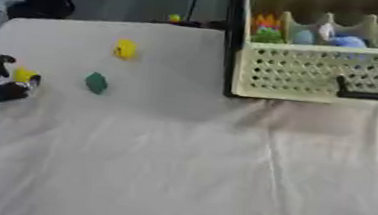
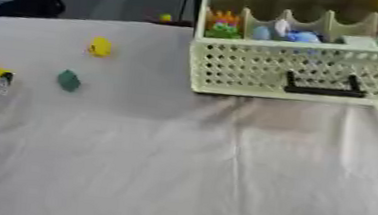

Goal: Pick up objects from table and place into drawer.

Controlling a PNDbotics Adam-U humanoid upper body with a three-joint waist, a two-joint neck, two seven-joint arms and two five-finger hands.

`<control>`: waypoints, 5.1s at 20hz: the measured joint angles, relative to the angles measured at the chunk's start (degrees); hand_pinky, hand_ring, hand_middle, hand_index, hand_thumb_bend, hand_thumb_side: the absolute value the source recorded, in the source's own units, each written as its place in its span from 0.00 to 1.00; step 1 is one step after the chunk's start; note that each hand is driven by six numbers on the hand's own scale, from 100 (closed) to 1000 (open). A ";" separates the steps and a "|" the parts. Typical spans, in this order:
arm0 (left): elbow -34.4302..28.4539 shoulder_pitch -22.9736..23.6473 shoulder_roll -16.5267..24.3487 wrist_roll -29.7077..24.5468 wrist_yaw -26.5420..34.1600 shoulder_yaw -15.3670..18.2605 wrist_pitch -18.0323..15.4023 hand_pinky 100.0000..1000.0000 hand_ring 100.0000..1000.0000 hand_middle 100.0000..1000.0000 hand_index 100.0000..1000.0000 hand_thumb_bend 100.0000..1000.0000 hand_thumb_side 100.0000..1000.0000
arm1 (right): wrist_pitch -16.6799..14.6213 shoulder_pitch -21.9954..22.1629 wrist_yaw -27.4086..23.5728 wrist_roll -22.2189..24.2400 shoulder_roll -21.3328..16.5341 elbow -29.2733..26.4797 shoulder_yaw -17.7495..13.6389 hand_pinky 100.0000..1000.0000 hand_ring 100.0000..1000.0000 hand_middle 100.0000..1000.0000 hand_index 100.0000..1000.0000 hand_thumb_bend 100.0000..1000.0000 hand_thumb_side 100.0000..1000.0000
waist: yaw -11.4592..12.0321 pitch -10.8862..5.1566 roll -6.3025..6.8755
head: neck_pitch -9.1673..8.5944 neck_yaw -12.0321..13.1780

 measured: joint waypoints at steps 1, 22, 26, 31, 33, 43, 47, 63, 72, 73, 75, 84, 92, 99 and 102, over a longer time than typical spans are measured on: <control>0.00 0.00 0.00 0.05 0.17 0.04 0.01 0.12 0.30 0.63 0.92 0.29 0.76 | 0.03 0.00 0.00 0.09 0.00 0.00 0.00 0.42 0.33 0.29 0.78 0.00 0.40 | 0.01 0.00 0.00 | 0.00 0.00; 3.71 -0.72 -0.04 1.03 -0.48 1.72 1.29 0.12 0.30 0.62 0.84 0.13 0.75 | -0.33 -0.08 -0.07 0.06 1.06 0.00 0.31 0.43 0.33 0.29 0.79 0.00 0.39 | -1.34 1.57 0.39 | -1.05 1.06; 3.91 -1.00 -0.26 1.75 0.34 2.00 1.50 0.11 0.29 0.60 0.81 0.00 0.70 | -0.32 -0.02 -0.07 0.07 1.43 0.00 0.32 0.43 0.33 0.29 0.79 0.00 0.40 | -1.34 1.78 0.51 | -1.05 1.07; 3.98 -1.26 -0.44 2.11 1.04 2.05 1.72 0.10 0.29 0.59 0.79 0.00 0.65 | -0.31 -0.01 -0.06 0.05 1.46 0.00 0.32 0.44 0.33 0.29 0.79 0.00 0.40 | -1.34 1.84 0.50 | -1.05 1.10; 4.13 -1.44 -0.45 2.07 1.06 2.04 1.75 0.10 0.28 0.58 0.78 0.00 0.64 | -0.30 -0.01 -0.06 0.03 1.48 0.00 0.32 0.44 0.33 0.29 0.79 0.00 0.39 | -1.34 1.85 0.50 | -1.05 1.11; 4.22 -1.53 -0.52 3.38 1.41 2.04 1.82 0.04 0.24 0.52 0.69 0.00 0.58 | -0.28 0.05 -0.07 0.02 1.95 0.00 0.30 0.44 0.33 0.29 0.79 0.00 0.40 | -1.34 1.84 0.49 | -1.05 1.11; 4.23 -1.53 -0.73 4.13 1.76 2.04 1.86 0.02 0.23 0.51 0.68 0.00 0.57 | -0.27 0.10 -0.11 0.02 1.97 0.00 0.29 0.44 0.33 0.29 0.79 0.00 0.39 | -1.34 1.79 0.47 | -1.05 1.11; -1.72 -1.52 -0.94 6.01 6.11 1.37 1.29 0.00 0.21 0.50 0.67 0.00 0.55 | 0.19 1.59 -1.25 -0.04 1.99 0.00 -0.09 0.43 0.34 0.29 0.79 0.00 0.39 | -0.02 -1.07 0.38 | -0.16 0.40; -14.35 -3.23 -0.42 3.35 8.93 -1.48 0.29 0.00 0.21 0.50 0.67 0.00 0.55 | 0.30 2.11 -2.57 0.07 1.89 0.00 -0.35 0.43 0.34 0.30 0.79 0.00 0.38 | 0.52 -3.25 0.69 | 1.50 -1.71; -15.85 -3.69 -0.42 2.88 9.00 -1.96 0.22 0.00 0.21 0.50 0.67 0.00 0.55 | 0.33 2.14 -2.71 0.12 1.87 0.00 -0.38 0.43 0.34 0.30 0.79 0.00 0.38 | 0.52 -3.53 0.76 | 1.55 -1.97; -18.38 -4.91 -0.44 1.91 8.99 -3.04 0.13 0.00 0.21 0.49 0.67 0.00 0.55 | 0.44 2.36 -2.96 0.28 1.70 0.00 -0.39 0.43 0.34 0.30 0.79 0.00 0.38 | 0.48 -3.96 0.97 | 1.60 -2.27; -21.15 -12.84 -3.12 -1.03 7.02 -6.08 -0.52 0.00 0.21 0.49 0.67 0.00 0.55 | 0.62 2.88 -3.94 1.29 0.45 0.00 -0.03 0.42 0.34 0.30 0.79 0.00 0.38 | -0.54 -6.42 2.87 | 2.52 -2.21; -21.16 -17.11 -7.94 -2.82 6.78 -7.59 -1.56 0.00 0.21 0.49 0.67 0.00 0.56 | 1.38 1.52 -6.30 3.15 -0.13 0.00 0.73 0.43 0.35 0.30 0.79 0.00 0.39 | -2.81 -8.30 4.45 | 1.95 -2.68; -20.75 -19.10 -10.63 -3.66 7.73 -7.87 -1.81 0.00 0.20 0.49 0.67 0.00 0.57 | 1.84 -0.86 -9.28 6.00 -0.61 0.00 1.84 0.43 0.34 0.30 0.79 0.00 0.38 | -5.98 -9.14 6.37 | 1.88 -1.41; -20.28 -19.59 -11.52 -3.91 8.23 -7.88 -1.94 0.00 0.20 0.49 0.67 0.00 0.56 | 1.97 -1.37 -10.03 6.68 -0.61 0.00 2.08 0.43 0.34 0.30 0.79 0.00 0.38 | -6.86 -9.16 6.79 | 0.79 -0.86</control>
